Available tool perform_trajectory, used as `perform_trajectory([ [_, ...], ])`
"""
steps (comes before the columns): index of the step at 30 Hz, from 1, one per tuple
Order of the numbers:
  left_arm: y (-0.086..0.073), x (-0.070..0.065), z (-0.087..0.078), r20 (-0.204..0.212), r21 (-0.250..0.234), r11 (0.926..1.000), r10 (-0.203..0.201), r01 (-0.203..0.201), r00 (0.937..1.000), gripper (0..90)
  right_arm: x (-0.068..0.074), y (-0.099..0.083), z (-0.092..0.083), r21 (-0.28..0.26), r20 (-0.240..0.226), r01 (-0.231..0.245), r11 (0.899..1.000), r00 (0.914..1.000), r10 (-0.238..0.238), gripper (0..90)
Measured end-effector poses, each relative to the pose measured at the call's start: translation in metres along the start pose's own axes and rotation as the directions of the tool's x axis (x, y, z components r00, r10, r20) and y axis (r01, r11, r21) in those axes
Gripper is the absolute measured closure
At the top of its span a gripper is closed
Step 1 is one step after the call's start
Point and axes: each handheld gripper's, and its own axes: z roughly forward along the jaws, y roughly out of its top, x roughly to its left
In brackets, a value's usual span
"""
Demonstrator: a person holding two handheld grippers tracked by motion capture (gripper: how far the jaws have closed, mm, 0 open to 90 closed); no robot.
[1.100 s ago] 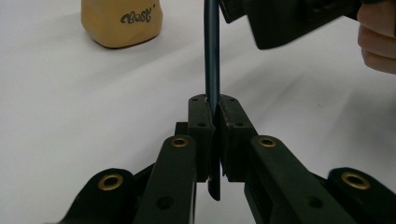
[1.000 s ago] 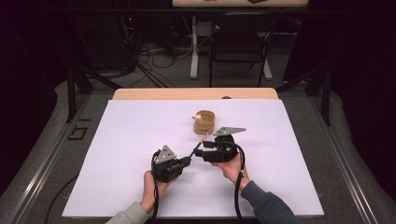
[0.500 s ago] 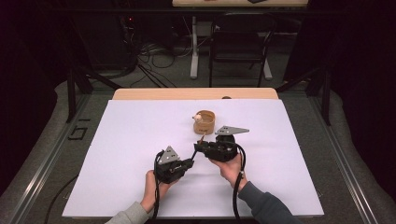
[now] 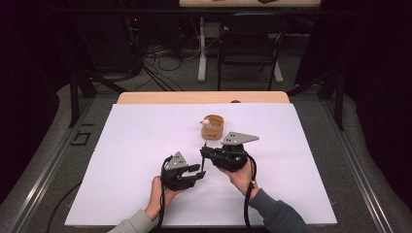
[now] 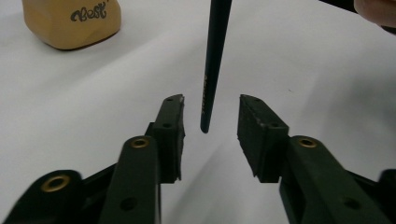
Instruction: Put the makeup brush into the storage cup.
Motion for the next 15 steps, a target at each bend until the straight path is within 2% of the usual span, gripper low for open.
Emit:
perform_trajectory([
  [4,0.001,0.003,-0.003,-0.014,-0.004,1.0,-0.008,0.008,0.9999,45.1,-0.001,0.001,-0.003,0.002,0.023,0.02,1.0,0.9995,-0.02,83.3],
  [6,0.002,0.005,-0.006,-0.001,-0.001,1.0,0.006,-0.006,1.0,37.4,-0.001,0.001,-0.004,0.006,0.036,0.033,0.999,0.9988,-0.033,83.3],
  [8,0.002,0.006,-0.009,-0.017,0.0,0.9996,0.027,-0.027,0.9995,30.6,-0.001,0.002,-0.006,0.004,0.046,0.051,0.999,0.9976,-0.051,83.3],
  [10,0.002,0.008,-0.012,-0.012,-0.006,0.9997,0.022,-0.022,0.9997,25.5,-0.002,0.002,-0.007,0.006,0.055,0.056,0.998,0.9969,-0.056,83.3],
  [11,0.002,0.009,-0.013,-0.026,-0.004,0.9997,0.026,-0.026,0.9993,23.2,-0.003,0.002,-0.007,0.004,0.058,0.058,0.998,0.9966,-0.059,83.3],
  [15,0.002,0.013,-0.019,-0.04,0.013,0.999,0.043,-0.043,0.9982,16.8,-0.005,0.002,-0.009,0.012,0.066,0.059,0.998,0.996,-0.06,83.2],
])
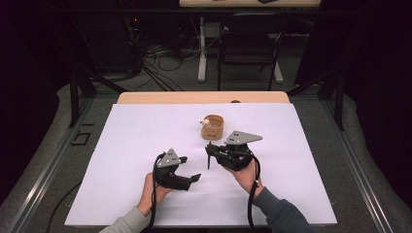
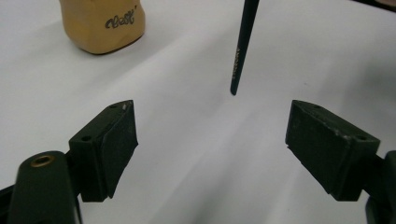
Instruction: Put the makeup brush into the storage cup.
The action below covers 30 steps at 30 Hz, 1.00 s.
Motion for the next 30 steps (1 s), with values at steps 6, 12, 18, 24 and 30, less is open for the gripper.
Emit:
perform_trajectory([
  [6,-0.003,0.008,-0.007,-0.007,0.019,0.9998,-0.002,0.002,1.0,12.5,-0.002,0.0,-0.002,0.009,0.015,0.002,1.0,0.9999,-0.002,83.2],
  [12,-0.005,0.011,-0.011,-0.037,0.02,0.9998,0.005,-0.004,0.9993,5.7,-0.005,0.0,-0.004,0.006,0.025,0.003,1.0,0.9997,-0.004,83.2],
  [18,-0.006,0.013,-0.016,-0.059,-0.003,0.9999,0.01,-0.01,0.9982,0.2,-0.008,0.0,-0.008,0.012,0.039,0.009,1.0,0.9992,-0.01,83.2],
  [24,-0.012,0.016,-0.022,-0.084,-0.033,0.9987,0.037,-0.039,0.9958,0.0,-0.012,0.0,-0.012,0.007,0.052,0.009,1.0,0.9986,-0.01,83.2],
  [30,-0.015,0.016,-0.03,-0.092,-0.095,0.9927,0.065,-0.074,0.9936,0.0,-0.017,0.0,-0.015,0.003,0.066,0.005,1.0,0.9978,-0.006,83.2],
])
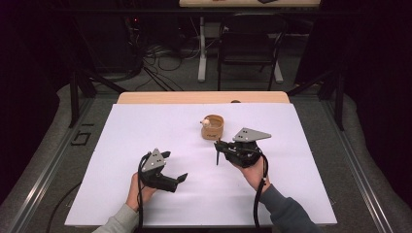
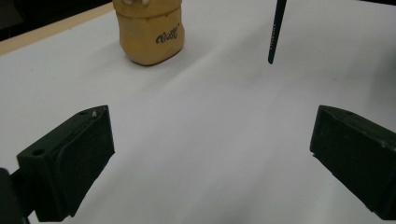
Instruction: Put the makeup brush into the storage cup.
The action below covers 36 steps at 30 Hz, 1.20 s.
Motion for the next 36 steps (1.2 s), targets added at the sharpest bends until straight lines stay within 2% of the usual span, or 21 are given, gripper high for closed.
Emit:
perform_trajectory([
  [6,-0.005,0.004,-0.01,-0.031,-0.029,0.9994,0.015,-0.016,0.9994,0.0,-0.004,0.0,-0.003,-0.003,0.017,0.0,1.0,0.9999,0.0,83.2],
  [10,-0.009,0.008,-0.018,-0.051,-0.042,0.9991,-0.001,-0.002,0.9987,0.0,-0.007,0.001,-0.006,-0.005,0.025,-0.001,1.0,0.9997,0.001,83.2],
  [13,-0.009,0.01,-0.027,-0.053,-0.077,0.9969,-0.023,0.019,0.9983,0.0,-0.009,0.002,-0.009,-0.009,0.032,-0.003,1.0,0.9995,0.004,83.2],
  [16,-0.01,0.01,-0.033,-0.07,-0.089,0.9959,-0.024,0.018,0.9972,0.0,-0.011,0.002,-0.009,-0.009,0.035,-0.001,1.0,0.9994,0.001,83.2],
  [19,-0.014,0.013,-0.037,-0.07,-0.085,0.996,-0.033,0.027,0.997,0.0,-0.014,0.002,-0.01,-0.006,0.043,-0.007,1.0,0.999,0.007,83.2],
  [23,-0.017,0.015,-0.045,-0.096,-0.091,0.9956,-0.034,0.025,0.9949,0.0,-0.016,0.003,-0.011,-0.011,0.049,-0.007,1.0,0.9988,0.008,83.3],
  [27,-0.023,0.019,-0.052,-0.111,-0.075,0.9968,-0.036,0.028,0.9932,0.0,-0.017,0.004,-0.011,-0.001,0.048,-0.001,1.0,0.9988,0.001,83.3],
  [34,-0.026,0.023,-0.054,-0.141,-0.062,0.9979,-0.024,0.015,0.9897,0.0,-0.02,0.008,-0.013,0.001,0.06,0.022,1.0,0.998,-0.022,83.3],
  [36,-0.027,0.026,-0.051,-0.137,-0.061,0.998,-0.025,0.017,0.9902,0.0,-0.022,0.01,-0.014,0.0,0.061,0.022,1.0,0.9979,-0.022,83.3],
])
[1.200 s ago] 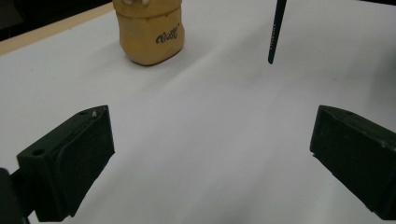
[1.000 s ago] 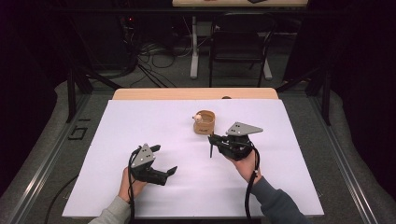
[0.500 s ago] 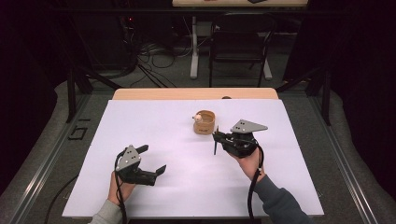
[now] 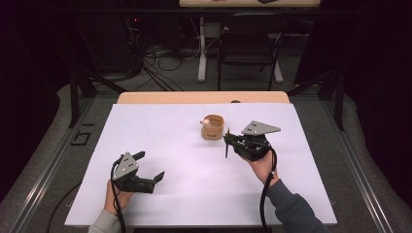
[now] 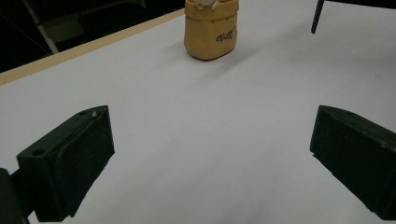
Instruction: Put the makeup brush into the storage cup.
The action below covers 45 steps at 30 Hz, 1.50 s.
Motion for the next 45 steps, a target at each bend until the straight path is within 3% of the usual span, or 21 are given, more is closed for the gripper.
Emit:
perform_trajectory([
  [11,-0.003,0.005,0.003,-0.012,0.015,0.9999,-0.002,0.002,0.9999,0.0,-0.004,0.013,0.0,0.004,-0.007,0.014,1.0,0.9999,-0.014,83.3],
  [23,-0.005,0.006,0.007,0.005,0.03,0.9995,-0.005,0.005,1.0,0.0,-0.01,0.02,-0.001,0.002,0.003,0.014,1.0,0.9999,-0.014,83.3],
  [35,-0.004,0.006,0.007,-0.003,0.016,0.9999,-0.005,0.005,1.0,0.0,-0.015,0.032,-0.004,-0.022,0.008,0.0,1.0,1.0,0.0,83.4],
  [45,-0.005,0.008,0.008,-0.008,0.035,0.9993,-0.01,0.011,0.9999,0.0,-0.02,0.047,-0.002,-0.04,0.004,-0.004,0.999,1.0,0.005,83.4],
])
